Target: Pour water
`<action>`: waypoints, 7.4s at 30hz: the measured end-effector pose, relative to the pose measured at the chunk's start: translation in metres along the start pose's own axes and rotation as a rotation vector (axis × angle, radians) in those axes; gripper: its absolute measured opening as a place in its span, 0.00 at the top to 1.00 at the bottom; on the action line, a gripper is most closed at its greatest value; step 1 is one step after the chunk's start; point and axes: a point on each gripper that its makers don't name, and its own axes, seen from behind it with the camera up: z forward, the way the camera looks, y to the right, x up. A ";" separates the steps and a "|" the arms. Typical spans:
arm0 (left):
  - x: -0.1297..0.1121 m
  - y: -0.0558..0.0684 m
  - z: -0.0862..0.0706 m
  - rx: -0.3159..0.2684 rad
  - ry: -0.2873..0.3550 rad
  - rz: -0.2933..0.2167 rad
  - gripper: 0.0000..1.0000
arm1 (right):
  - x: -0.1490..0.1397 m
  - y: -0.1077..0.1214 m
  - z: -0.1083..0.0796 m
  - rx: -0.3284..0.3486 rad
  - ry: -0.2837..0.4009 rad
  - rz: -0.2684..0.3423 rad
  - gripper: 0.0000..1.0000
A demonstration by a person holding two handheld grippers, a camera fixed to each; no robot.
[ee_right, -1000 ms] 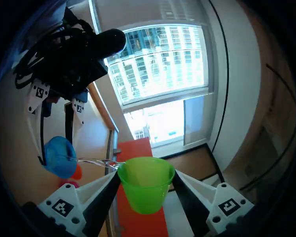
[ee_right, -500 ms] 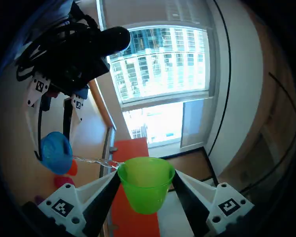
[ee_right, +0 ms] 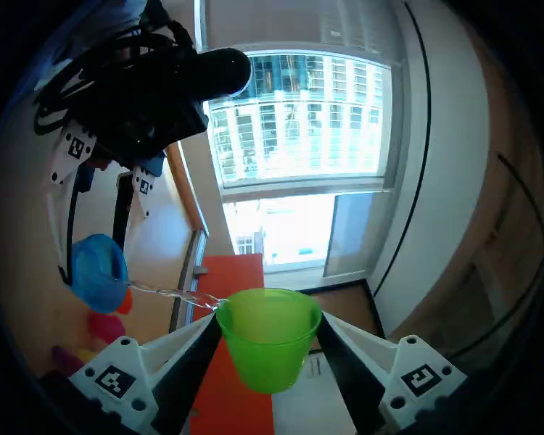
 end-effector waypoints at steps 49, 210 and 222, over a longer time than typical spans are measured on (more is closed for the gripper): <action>0.009 -0.001 -0.004 0.013 0.018 -0.006 0.13 | 0.017 -0.003 -0.006 -0.015 0.028 -0.024 0.08; -0.128 -0.054 -0.044 0.069 -0.408 0.006 0.13 | -0.041 -0.266 -0.109 0.499 -0.308 1.357 0.07; -0.158 -0.051 -0.042 0.036 -0.499 0.018 0.13 | -0.042 -0.291 -0.111 0.531 -0.333 1.350 0.07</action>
